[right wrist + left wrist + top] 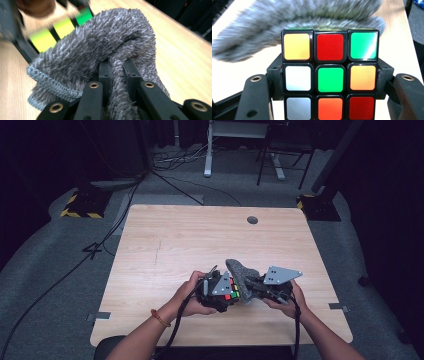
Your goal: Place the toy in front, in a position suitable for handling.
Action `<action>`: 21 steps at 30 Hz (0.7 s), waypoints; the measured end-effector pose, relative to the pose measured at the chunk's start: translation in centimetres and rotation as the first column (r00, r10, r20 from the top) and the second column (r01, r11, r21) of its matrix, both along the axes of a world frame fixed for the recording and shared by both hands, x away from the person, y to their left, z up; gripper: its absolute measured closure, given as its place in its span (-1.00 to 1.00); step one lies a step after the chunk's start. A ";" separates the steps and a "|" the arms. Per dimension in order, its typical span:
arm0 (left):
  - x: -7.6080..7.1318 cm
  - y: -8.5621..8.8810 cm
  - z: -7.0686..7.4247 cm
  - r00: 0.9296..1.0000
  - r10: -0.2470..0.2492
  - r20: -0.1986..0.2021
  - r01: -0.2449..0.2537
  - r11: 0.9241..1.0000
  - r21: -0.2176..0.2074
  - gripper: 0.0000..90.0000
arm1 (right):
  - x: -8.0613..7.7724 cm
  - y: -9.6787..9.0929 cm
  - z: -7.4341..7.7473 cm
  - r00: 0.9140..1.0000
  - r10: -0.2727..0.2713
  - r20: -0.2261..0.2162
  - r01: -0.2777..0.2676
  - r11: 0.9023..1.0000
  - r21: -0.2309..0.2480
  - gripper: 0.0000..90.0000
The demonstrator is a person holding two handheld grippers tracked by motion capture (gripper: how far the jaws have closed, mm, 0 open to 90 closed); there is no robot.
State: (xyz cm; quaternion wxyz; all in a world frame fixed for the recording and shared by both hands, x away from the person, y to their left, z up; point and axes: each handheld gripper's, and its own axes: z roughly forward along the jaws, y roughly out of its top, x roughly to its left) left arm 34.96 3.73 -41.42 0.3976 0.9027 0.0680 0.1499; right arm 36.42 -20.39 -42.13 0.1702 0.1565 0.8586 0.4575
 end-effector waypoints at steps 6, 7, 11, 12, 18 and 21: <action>0.2 0.7 0.1 1.000 0.018 -0.004 -0.018 1.000 -0.014 -0.25 | -0.5 0.3 0.5 0.999 0.040 -0.010 -0.040 0.999 -0.009 0.77; 0.3 0.6 0.0 1.000 0.021 -0.003 -0.021 1.000 -0.004 -0.25 | -0.7 0.4 0.7 0.999 0.047 -0.008 -0.047 0.999 -0.001 0.77; 0.3 -0.1 -0.6 1.000 0.015 -0.012 -0.014 1.000 0.018 -0.25 | -1.7 1.0 1.5 0.996 0.089 0.019 -0.090 0.995 0.032 0.77; 0.3 -0.3 -0.7 1.000 0.010 -0.018 -0.010 1.000 0.019 -0.25 | -1.9 1.2 1.6 0.995 0.091 0.032 -0.092 0.995 0.035 0.77; 0.2 -1.0 -1.1 1.000 0.012 -0.023 -0.011 0.999 0.034 -0.25 | -1.9 1.4 2.0 0.994 0.096 0.047 -0.100 0.992 0.083 0.77; 0.4 -0.6 -0.9 1.000 0.013 -0.025 -0.012 1.000 0.028 -0.25 | -1.1 1.3 1.7 0.997 0.076 0.023 -0.078 0.993 0.089 0.77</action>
